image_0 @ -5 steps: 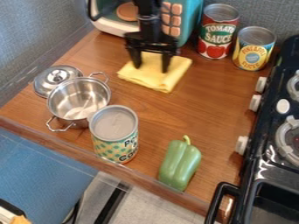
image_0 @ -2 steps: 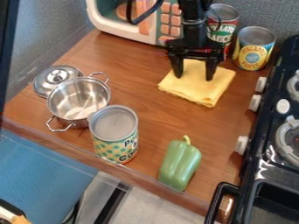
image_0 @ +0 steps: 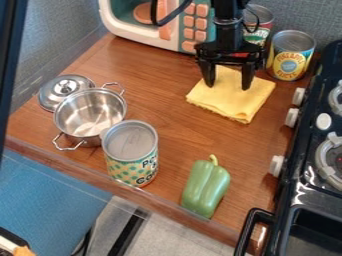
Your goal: Move the yellow napkin to upper right of the table
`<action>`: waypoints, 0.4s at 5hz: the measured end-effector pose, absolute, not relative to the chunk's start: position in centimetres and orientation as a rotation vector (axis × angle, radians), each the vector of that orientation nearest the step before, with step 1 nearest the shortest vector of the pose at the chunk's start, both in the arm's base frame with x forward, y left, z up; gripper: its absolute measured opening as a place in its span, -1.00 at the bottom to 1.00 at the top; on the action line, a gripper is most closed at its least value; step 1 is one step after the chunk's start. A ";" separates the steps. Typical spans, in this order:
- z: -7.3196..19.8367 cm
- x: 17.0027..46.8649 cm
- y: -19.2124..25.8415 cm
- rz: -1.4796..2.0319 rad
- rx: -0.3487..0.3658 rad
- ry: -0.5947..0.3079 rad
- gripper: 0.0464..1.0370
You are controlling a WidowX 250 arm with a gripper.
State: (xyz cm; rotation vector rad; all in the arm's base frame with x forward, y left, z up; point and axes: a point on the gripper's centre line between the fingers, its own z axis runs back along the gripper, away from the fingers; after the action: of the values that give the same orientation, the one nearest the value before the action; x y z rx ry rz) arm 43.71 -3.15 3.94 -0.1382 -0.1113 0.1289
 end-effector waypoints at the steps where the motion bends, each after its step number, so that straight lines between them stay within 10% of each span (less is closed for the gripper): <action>1: 3.9 43.7 -3.0 0.127 -0.122 -0.112 0.93; 2: 6.8 43.7 -3.3 0.106 -0.080 -0.176 0.93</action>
State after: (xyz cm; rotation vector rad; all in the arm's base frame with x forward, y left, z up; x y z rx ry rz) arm 43.71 -3.32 6.80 -0.0805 -0.1758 0.1064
